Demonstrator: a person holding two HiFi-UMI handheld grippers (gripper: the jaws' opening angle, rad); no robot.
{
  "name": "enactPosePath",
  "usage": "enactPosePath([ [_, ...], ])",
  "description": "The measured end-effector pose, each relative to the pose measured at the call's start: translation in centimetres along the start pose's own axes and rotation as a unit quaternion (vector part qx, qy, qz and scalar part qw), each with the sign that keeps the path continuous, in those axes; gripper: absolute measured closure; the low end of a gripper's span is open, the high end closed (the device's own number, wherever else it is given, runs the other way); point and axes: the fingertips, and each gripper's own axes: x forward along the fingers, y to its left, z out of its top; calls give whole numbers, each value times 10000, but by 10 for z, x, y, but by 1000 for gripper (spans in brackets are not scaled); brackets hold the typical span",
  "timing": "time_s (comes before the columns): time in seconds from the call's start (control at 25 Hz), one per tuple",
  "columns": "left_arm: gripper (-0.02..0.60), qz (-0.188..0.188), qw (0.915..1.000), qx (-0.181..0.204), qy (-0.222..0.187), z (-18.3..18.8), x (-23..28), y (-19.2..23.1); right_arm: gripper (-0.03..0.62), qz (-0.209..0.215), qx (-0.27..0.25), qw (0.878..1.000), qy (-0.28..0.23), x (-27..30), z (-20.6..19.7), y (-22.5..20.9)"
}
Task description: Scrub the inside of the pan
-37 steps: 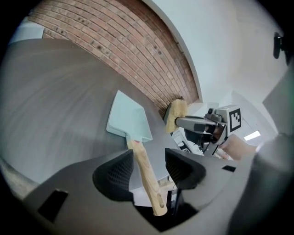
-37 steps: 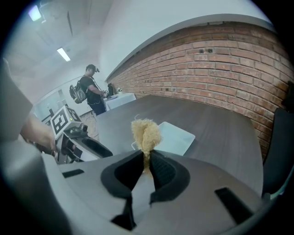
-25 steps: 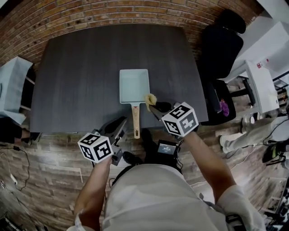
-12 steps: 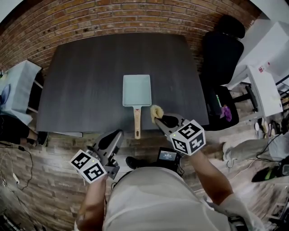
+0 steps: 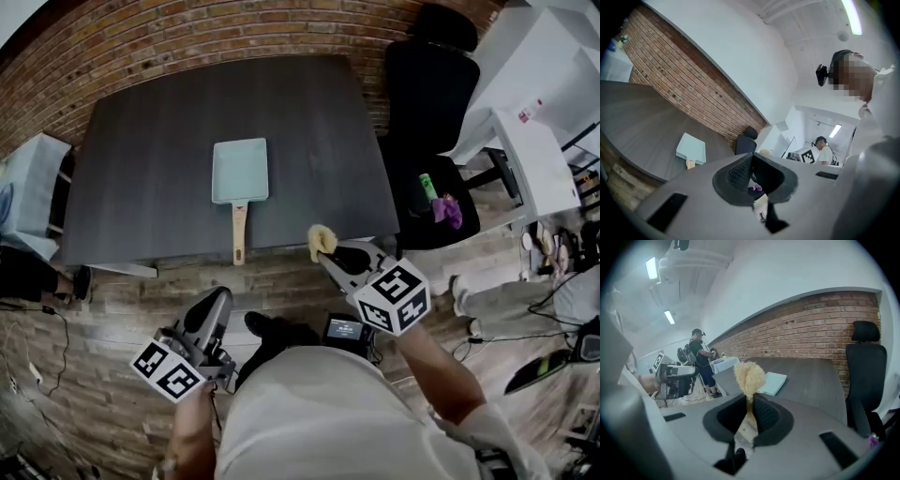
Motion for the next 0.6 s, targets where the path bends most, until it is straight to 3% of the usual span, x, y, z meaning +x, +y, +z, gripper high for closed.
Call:
enactPosePath([
  [0.4,572,230,9997,-89,-23,-48,-13,-66,551,328,110,9994,-41,-56,-39,15],
  [0.6,571,134,9999,-6,-45,-51,-14,-80,551,517,217,9982,-226,-67,-34,27],
])
